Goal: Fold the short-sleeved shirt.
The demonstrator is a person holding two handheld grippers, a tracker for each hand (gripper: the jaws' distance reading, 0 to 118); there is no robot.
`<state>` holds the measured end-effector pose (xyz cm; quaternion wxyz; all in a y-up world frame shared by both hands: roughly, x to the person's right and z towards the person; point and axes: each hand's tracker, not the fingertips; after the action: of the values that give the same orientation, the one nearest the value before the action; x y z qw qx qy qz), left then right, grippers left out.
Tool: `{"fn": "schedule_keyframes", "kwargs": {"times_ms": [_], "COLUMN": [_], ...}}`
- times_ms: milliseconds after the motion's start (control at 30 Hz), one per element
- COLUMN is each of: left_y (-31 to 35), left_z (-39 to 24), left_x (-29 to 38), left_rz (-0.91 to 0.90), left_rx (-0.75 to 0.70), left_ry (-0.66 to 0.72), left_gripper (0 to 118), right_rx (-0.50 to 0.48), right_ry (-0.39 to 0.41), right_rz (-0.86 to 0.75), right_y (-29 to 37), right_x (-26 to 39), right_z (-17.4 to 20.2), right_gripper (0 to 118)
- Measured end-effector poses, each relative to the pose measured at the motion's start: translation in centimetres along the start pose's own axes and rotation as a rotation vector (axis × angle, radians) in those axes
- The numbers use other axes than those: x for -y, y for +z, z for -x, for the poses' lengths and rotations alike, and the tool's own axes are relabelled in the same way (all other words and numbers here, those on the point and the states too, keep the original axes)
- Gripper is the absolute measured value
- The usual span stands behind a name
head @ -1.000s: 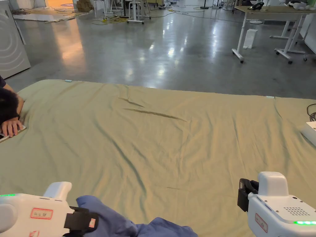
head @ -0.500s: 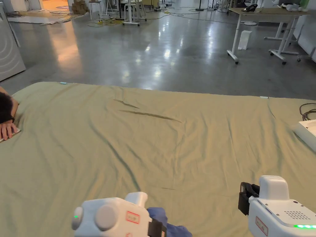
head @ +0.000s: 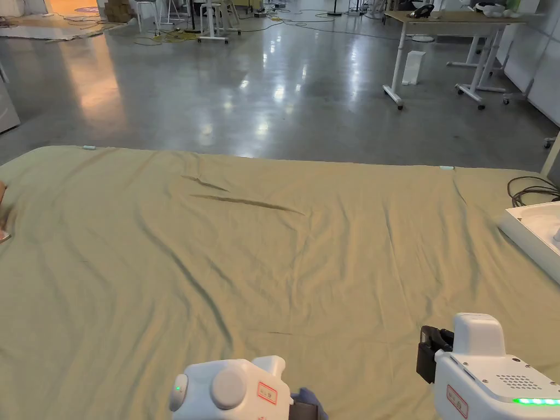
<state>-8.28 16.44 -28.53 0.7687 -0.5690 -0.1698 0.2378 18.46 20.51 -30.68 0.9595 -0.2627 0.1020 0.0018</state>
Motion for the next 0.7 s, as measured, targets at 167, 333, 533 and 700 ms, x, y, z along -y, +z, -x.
{"fn": "schedule_keyframes", "kwargs": {"times_ms": [167,333,533,700], "left_y": [2.3,-0.4,-5.4,-7.0], "left_z": [0.2,0.6,-0.3,0.4], "left_x": [0.5,1.3,2.4,3.3], "left_rz": [-0.075,-0.041,-0.013,-0.029], "left_rx": [-0.006,0.023,0.031,-0.001], "left_ry": [-0.003,0.006,-0.026,-0.042], "left_gripper": [67,40,10,5], "right_rx": [-0.006,-0.012,-0.016,-0.017], "right_ry": [-0.007,-0.009,-0.006,-0.01], "right_rz": [0.0,0.002,0.011,0.015], "right_y": [0.0,-0.2,-0.3,-0.4], "right_x": [0.0,0.0,0.4,0.6], "right_z": [0.1,0.4,0.6,0.5], "right_gripper": [0,0,0,0]}}
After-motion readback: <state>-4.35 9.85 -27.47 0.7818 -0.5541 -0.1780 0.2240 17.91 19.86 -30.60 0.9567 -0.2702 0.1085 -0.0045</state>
